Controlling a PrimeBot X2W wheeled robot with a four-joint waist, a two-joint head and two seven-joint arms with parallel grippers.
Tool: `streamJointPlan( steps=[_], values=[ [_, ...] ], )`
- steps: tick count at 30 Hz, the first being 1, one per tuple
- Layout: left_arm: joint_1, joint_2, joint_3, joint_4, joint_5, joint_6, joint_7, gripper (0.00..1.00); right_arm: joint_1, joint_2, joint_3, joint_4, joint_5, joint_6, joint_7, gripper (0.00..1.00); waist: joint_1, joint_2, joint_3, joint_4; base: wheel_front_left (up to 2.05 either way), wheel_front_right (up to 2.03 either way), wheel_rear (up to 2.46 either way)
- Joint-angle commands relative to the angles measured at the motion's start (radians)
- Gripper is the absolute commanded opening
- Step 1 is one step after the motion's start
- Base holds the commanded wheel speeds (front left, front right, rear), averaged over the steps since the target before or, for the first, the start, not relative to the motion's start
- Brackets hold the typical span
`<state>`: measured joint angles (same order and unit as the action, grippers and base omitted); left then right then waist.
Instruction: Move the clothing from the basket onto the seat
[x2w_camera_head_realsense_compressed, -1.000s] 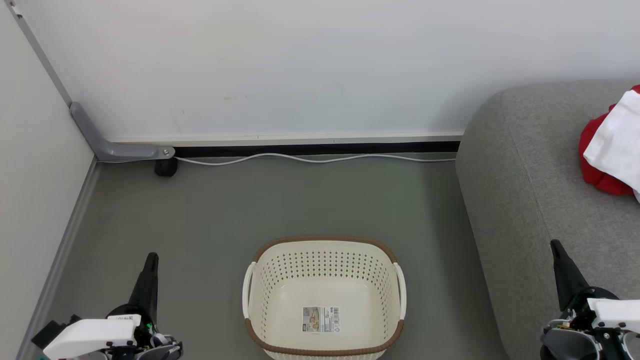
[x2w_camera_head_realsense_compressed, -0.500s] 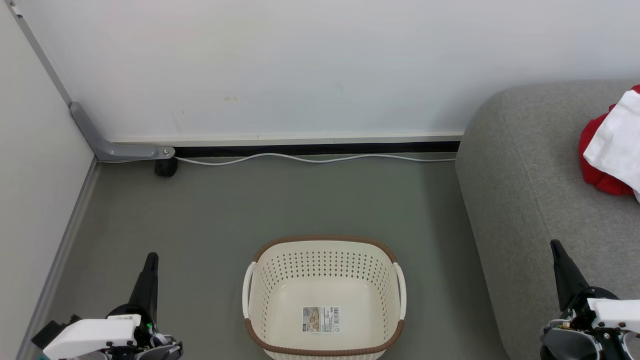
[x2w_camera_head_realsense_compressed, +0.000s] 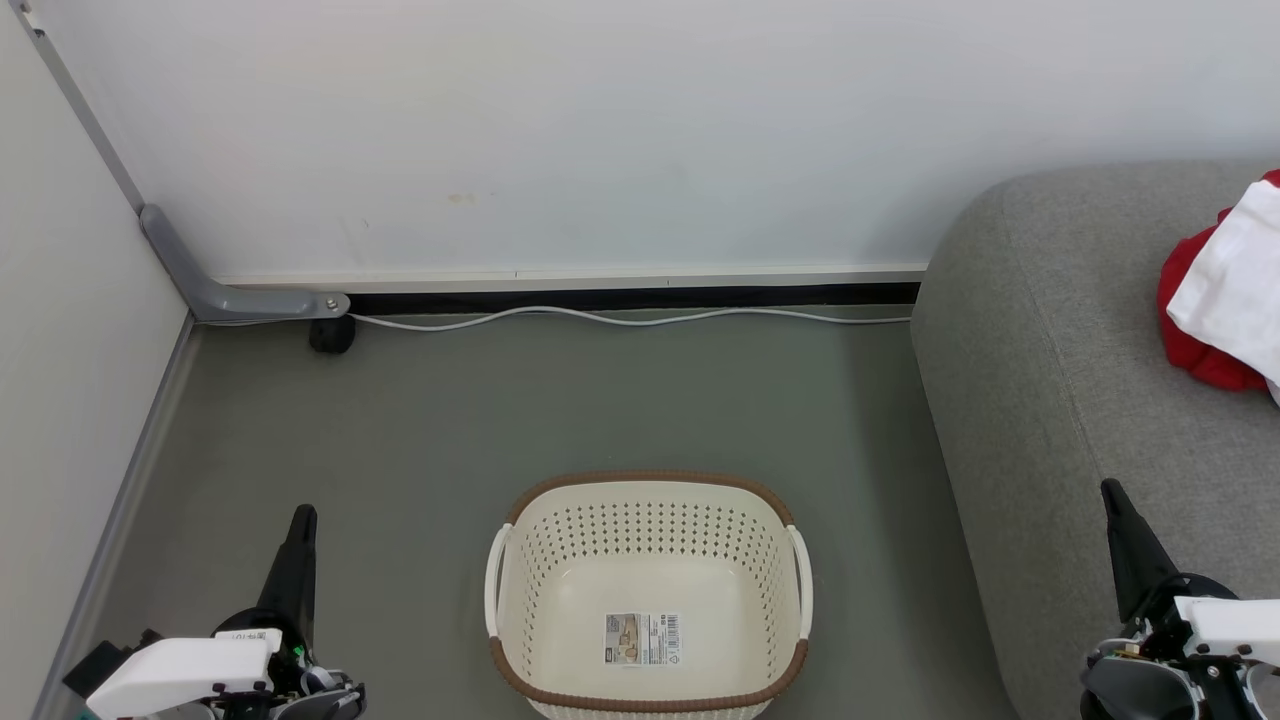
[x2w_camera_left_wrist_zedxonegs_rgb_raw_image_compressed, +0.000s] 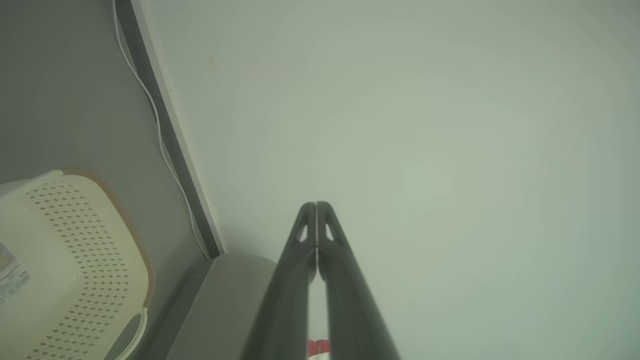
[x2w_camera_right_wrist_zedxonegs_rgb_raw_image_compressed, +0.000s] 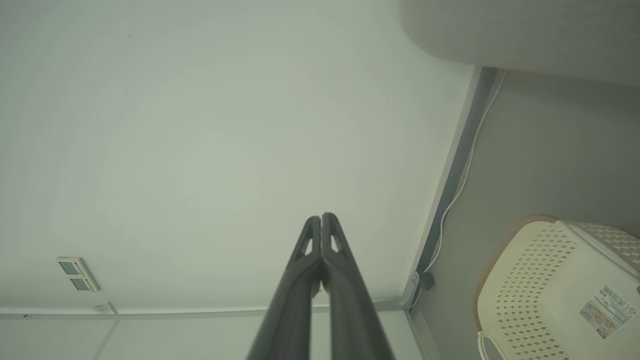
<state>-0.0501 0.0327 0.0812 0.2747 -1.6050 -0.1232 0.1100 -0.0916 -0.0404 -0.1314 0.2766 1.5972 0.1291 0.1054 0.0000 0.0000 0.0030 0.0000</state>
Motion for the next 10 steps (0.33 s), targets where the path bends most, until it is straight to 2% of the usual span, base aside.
streamJointPlan(
  steps=[1, 10],
  values=[
    [-0.058, 0.018, 0.033, -0.029, -0.004, -0.007, 0.003, 0.00, -0.016, -0.010, 0.018, -0.032, 0.011, 0.002, 0.008, 0.00, 0.0000, 0.0000, 0.000, 0.000, 0.00, 0.00, 0.00],
    [-0.058, 0.018, 0.033, -0.029, -0.004, -0.007, 0.003, 0.00, -0.016, -0.010, 0.018, -0.032, 0.011, 0.002, 0.008, 0.00, 0.0000, 0.0000, 0.000, 0.000, 0.00, 0.00, 0.00]
  ],
)
